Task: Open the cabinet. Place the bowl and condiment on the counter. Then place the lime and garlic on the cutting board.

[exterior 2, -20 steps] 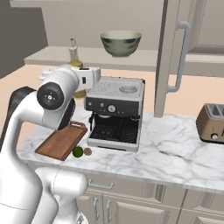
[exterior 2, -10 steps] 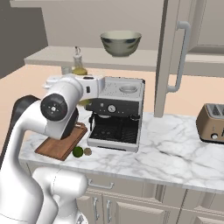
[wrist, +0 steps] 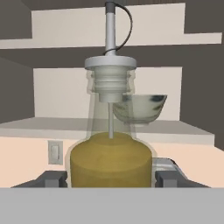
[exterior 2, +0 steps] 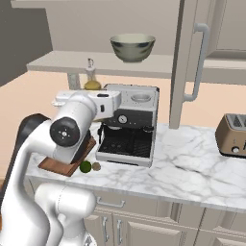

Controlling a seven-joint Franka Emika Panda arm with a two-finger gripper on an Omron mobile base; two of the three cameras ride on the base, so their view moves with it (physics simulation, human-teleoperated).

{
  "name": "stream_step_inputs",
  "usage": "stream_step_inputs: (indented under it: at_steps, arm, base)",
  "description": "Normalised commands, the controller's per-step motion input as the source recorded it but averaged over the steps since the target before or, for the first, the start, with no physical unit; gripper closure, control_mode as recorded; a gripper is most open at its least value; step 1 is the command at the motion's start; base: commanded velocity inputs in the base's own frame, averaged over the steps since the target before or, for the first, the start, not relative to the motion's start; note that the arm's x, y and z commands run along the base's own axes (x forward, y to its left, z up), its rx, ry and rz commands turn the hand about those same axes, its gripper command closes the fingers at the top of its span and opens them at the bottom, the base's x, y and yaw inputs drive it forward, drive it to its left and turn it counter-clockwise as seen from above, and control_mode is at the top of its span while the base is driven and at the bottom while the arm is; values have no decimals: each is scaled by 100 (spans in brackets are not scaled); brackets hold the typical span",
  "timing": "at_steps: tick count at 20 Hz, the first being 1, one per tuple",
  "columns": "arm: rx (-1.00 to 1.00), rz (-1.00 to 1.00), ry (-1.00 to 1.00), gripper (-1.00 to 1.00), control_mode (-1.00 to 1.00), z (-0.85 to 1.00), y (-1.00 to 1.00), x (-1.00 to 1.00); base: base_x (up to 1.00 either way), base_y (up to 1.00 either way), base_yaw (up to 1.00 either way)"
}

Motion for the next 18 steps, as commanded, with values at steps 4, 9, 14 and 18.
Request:
stream_step_inputs:
  at_steps: [4,9,14,18]
  arm:
    - [0,0,0,100,-100,-18,-14,-11]
    - [-1,0,-1,100,-100,-18,-8,-1]
    - [-1,0,-2,100,-100,-14,-12,-2]
    - [0,0,-1,100,-100,-15,-22,-7]
  base:
    - [0,0,0]
    - [0,0,0]
    - [0,0,0]
    - [0,0,0]
